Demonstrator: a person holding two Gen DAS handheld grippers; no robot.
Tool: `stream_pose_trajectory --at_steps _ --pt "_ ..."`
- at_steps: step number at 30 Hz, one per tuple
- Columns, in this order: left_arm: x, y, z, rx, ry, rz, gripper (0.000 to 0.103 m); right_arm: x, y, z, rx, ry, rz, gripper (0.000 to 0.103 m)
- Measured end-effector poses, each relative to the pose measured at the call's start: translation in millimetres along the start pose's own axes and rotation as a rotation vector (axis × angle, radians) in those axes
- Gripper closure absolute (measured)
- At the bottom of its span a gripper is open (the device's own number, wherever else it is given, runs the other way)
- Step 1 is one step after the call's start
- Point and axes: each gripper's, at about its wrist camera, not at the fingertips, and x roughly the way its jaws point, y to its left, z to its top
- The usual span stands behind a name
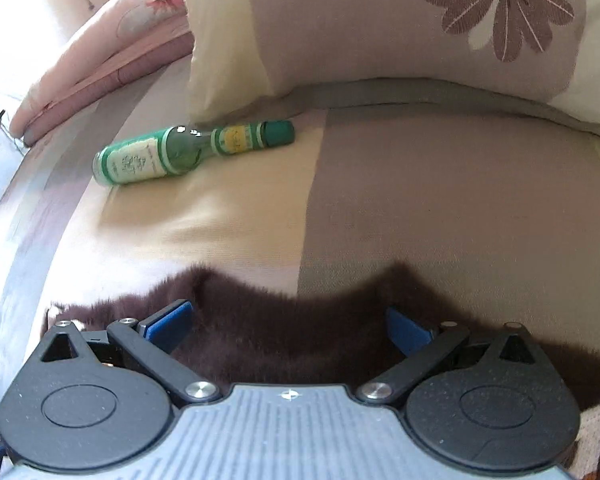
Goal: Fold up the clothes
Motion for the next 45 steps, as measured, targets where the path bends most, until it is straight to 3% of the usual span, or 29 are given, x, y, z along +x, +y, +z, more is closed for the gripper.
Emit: stream_pose_trajectory --at_steps 8,11,19,24,28,30,33,37,39,43,45 --pt "-0.4 -1.1 0.5 0.001 0.002 0.007 0.001 -22.7 1.8 -14.1 -0.116 -0.008 -0.146 0.000" --pt "-0.4 -0.4 1.6 -0.001 0.003 0.007 0.001 -9.4 -15.6 -11.8 -0.078 -0.009 -0.142 0.000" --pt "-10.8 -11.4 3.7 0.031 -0.004 -0.009 0.001 -85.3 -13.2 -24.8 -0.062 -0.097 -0.107 0.000" --pt "-31.3 -35.7 2.7 0.087 -0.019 -0.051 0.001 -165.6 -20.1 -85.5 -0.070 -0.106 -0.091 0.000" --pt "-51.0 -60.5 -14.4 0.114 0.048 -0.110 0.001 -191.7 -33.0 -163.4 -0.115 -0.005 -0.138 0.000" --pt "-67.0 -71.7 -27.9 0.134 0.071 -0.121 0.001 -198.9 -39.3 -201.9 -0.130 0.026 -0.185 0.000" --pt "-90.6 -89.2 -49.0 0.166 0.093 -0.109 0.001 -209.0 -40.6 -249.2 -0.105 0.023 -0.161 0.000" --pt "-113.8 -111.2 -74.1 0.202 0.101 -0.112 0.001 -201.9 -25.9 -285.3 -0.140 0.016 -0.145 0.000" --pt "-113.4 -119.4 -84.2 0.203 0.104 -0.131 0.001 -197.9 -18.3 -302.8 -0.159 0.013 -0.138 0.000" --pt "-85.5 -122.9 -100.3 0.115 0.244 -0.185 0.001 -189.9 -3.1 -337.8 -0.196 0.007 -0.123 0.000" --pt "-87.1 -123.7 -106.2 0.120 0.191 -0.166 0.001 -186.2 1.6 -352.7 -0.217 -0.028 -0.135 0.000"
